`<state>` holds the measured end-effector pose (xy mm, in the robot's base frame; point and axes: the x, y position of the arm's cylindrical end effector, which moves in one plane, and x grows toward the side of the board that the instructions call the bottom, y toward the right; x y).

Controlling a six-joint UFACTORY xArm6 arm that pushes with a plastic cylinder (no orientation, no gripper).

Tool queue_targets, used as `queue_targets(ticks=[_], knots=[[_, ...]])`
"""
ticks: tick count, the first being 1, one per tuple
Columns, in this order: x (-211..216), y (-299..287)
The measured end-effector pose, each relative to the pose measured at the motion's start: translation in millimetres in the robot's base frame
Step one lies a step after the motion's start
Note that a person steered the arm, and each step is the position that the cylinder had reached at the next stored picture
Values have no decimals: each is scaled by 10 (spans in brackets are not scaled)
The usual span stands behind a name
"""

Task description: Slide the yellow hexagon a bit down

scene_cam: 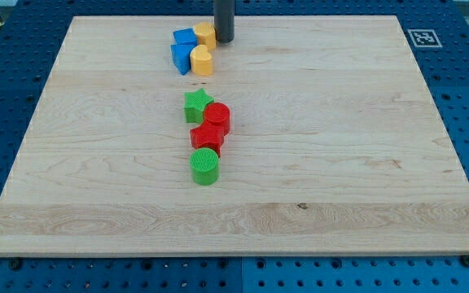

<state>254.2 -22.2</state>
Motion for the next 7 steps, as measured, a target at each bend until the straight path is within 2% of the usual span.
queue_targets(ticks=[1,2,3,4,7], knots=[[77,0],[-117,0],[-531,-14],[-491,-59],[34,-60]])
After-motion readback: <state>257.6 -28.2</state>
